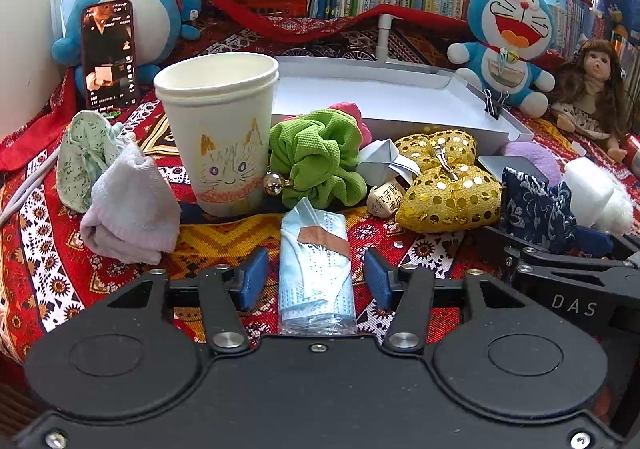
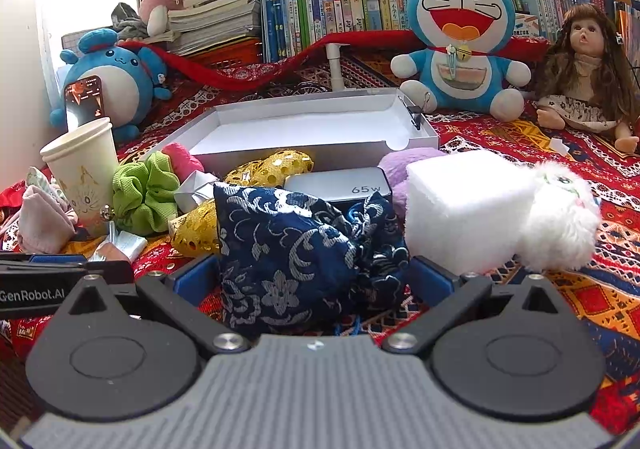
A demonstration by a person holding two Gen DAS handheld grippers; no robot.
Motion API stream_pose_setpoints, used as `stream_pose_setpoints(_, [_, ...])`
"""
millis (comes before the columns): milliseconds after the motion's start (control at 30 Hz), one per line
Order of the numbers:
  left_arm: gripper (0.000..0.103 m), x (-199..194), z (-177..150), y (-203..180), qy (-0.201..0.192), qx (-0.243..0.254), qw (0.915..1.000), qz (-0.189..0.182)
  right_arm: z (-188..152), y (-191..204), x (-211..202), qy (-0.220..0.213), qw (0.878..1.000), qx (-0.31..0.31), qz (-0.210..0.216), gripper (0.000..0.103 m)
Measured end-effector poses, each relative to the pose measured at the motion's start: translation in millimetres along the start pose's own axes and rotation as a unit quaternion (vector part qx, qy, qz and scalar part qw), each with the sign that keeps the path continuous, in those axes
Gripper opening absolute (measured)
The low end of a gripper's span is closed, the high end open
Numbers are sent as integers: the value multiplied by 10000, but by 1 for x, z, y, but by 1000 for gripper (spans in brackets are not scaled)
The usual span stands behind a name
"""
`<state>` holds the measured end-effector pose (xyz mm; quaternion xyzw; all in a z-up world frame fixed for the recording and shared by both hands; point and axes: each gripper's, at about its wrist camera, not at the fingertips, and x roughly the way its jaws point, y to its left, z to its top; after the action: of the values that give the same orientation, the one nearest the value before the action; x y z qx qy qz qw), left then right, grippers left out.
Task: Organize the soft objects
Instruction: 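Grasp the light-blue packet with the left tool while the right tool grasps the navy pouch, then carry the packet and pouch into the white tray with both tools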
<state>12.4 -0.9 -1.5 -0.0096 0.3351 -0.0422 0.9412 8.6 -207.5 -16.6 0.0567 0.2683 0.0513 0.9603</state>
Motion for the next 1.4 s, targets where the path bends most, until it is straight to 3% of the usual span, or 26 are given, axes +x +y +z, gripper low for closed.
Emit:
stream_pose_setpoints(200, [52,2,-4,-5,-93,171,9998,104,-1,1,2,0,10000,-73,-19,103])
stream_pose_setpoints(267, [32,0,-5,-5,-149,125,9995,233,-2,1,3,11,9999,-132,-17,103])
stream_pose_setpoints(333, [30,-1,-6,-5,-181,128,9993,290,-2,5,3,40,9995,-310,4,92])
stream_pose_setpoints(367, [30,-1,-6,-6,-182,133,9993,290,-3,7,2,22,9992,-403,-10,87])
stream_pose_setpoints(633, [30,-15,-1,-9,-229,153,9996,24,1,4,-8,97,9994,-305,99,77])
stream_pose_setpoints(1033, [30,-44,28,-22,-565,180,9972,-454,20,11,-42,-418,9971,-508,373,74])
stream_pose_setpoints(1400, [30,-45,71,-29,-794,127,9951,-573,54,-4,-49,-790,9956,-326,384,73])
